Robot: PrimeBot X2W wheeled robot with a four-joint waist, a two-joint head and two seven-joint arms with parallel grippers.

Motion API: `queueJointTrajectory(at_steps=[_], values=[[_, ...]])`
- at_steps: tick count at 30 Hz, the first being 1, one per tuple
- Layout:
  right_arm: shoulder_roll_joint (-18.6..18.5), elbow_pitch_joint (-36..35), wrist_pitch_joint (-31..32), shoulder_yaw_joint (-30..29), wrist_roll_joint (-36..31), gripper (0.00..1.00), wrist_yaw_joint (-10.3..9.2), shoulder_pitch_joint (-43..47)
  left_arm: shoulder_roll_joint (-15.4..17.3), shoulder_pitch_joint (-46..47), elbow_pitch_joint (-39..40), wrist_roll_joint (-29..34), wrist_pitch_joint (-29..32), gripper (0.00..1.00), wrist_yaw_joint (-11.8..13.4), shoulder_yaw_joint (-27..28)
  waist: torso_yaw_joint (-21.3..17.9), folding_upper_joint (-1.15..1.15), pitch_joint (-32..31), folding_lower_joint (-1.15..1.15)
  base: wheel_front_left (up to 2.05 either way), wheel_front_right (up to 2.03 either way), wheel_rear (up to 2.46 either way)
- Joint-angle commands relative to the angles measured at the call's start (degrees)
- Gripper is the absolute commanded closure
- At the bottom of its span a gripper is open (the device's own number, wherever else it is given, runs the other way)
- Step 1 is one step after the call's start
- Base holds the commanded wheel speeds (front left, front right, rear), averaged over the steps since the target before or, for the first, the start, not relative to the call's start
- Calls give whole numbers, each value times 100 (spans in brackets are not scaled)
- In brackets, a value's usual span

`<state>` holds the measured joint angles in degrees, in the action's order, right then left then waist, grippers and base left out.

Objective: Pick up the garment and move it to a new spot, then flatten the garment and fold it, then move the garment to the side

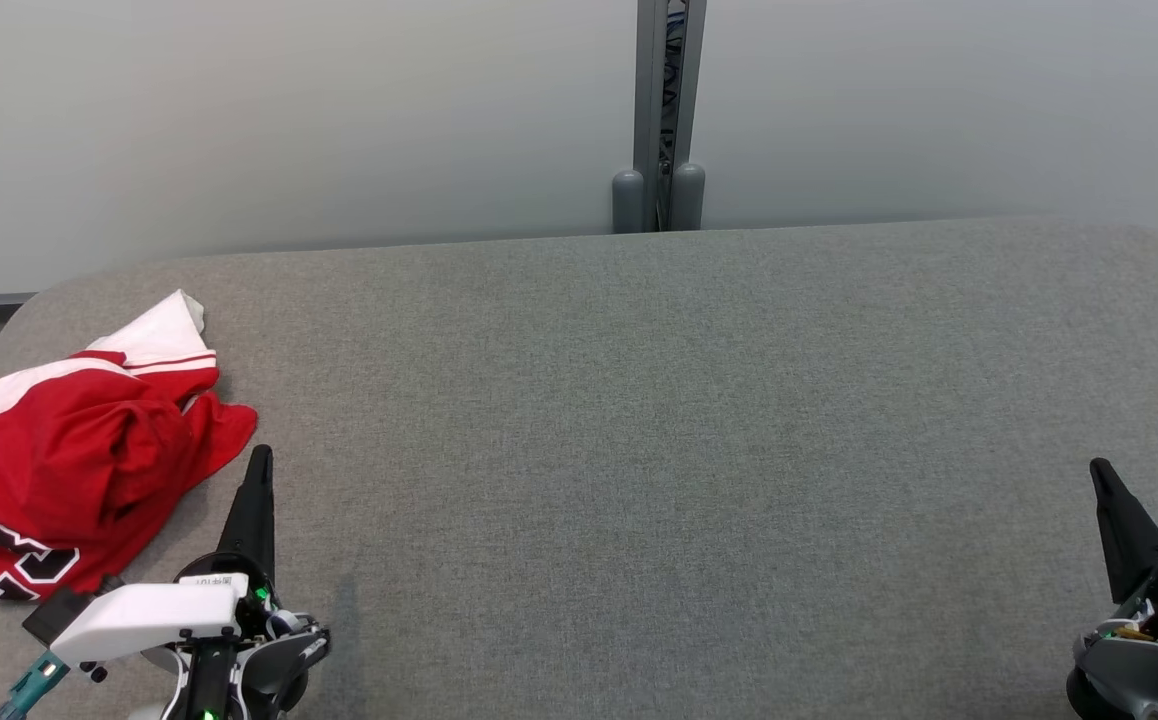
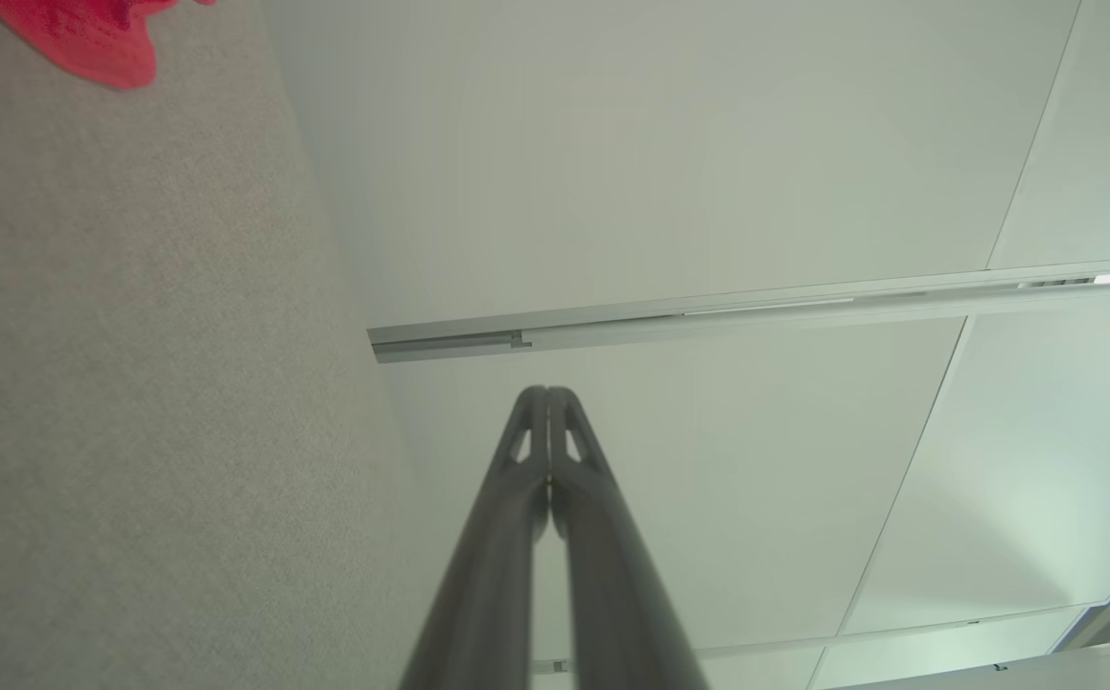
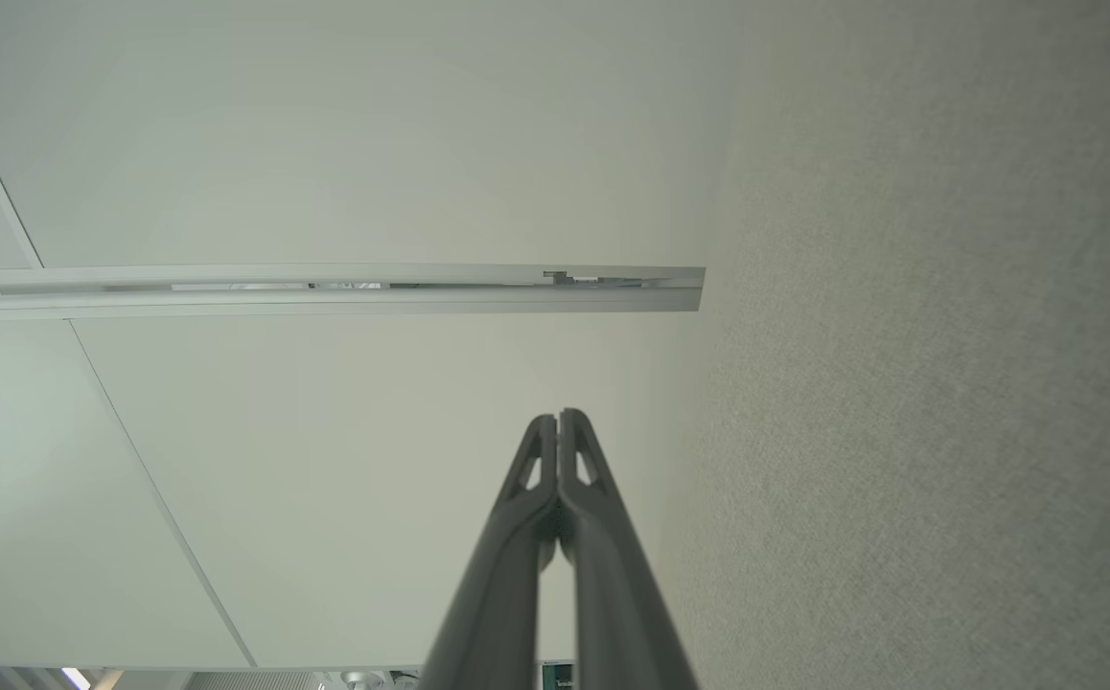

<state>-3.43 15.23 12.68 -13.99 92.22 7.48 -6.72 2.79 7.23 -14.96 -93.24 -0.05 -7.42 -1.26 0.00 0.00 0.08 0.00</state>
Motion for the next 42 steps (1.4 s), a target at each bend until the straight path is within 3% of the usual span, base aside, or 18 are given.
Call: queueJointTrajectory(at_steps=[1, 42], values=[[-3, -30, 31, -4, -47, 100, 2, -48, 16, 41, 25, -10, 1, 100, -23, 9, 0, 0, 0, 0, 0, 0, 0], [10, -28, 49, -29, -62, 100, 2, -53, 16, 41, 25, -11, 0, 100, -23, 9, 0, 0, 0, 0, 0, 0, 0]])
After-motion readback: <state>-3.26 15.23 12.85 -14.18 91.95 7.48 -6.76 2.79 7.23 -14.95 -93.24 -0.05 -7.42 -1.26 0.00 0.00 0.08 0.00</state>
